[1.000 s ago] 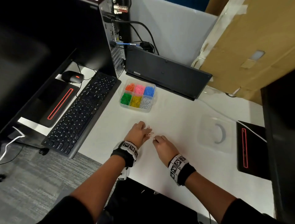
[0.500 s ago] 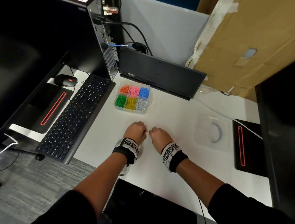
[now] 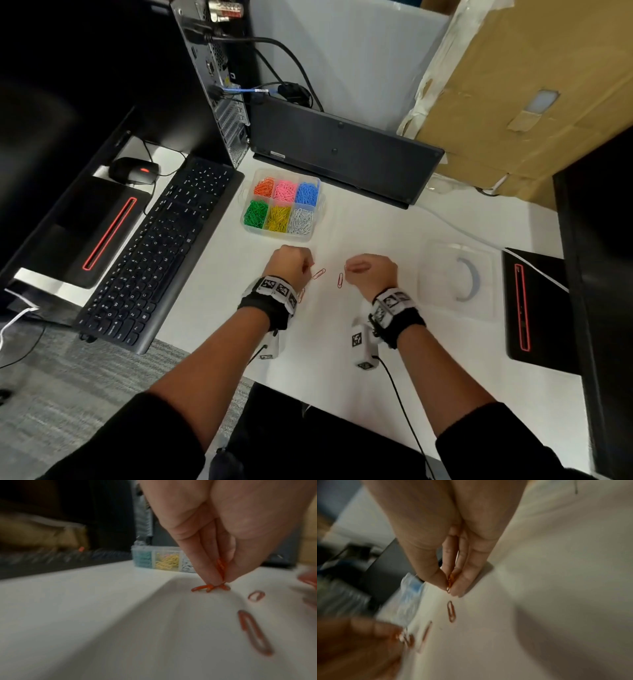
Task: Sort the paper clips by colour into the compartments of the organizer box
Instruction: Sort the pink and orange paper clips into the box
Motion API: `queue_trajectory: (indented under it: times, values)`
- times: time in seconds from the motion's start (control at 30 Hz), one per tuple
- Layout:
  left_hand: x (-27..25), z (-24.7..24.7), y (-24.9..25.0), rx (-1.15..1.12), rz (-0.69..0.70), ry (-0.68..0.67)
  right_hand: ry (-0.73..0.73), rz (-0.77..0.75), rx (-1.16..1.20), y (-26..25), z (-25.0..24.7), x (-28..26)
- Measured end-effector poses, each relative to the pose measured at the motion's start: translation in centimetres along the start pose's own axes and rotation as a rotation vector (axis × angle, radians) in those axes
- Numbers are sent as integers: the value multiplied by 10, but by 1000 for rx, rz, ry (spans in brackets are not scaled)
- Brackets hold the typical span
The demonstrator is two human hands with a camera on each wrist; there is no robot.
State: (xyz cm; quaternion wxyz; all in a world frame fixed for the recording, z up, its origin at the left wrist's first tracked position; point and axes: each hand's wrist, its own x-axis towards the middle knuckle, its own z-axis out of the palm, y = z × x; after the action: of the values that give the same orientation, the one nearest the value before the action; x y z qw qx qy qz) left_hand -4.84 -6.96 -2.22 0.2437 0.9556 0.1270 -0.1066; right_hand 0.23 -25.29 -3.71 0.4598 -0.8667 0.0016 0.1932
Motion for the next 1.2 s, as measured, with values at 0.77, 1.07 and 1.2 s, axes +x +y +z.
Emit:
queue_trajectory:
  times: [0.77, 1.07, 1.2]
  values:
    - [-30, -2, -53, -1138, -448, 84, -322, -369, -450, -29, 28, 19]
    - [-23, -19, -34, -1263, -715, 82, -344, -46, 158, -18, 13, 16]
    - [-19, -22, -33, -1210, -705, 30, -401, 336, 863, -23, 5, -3]
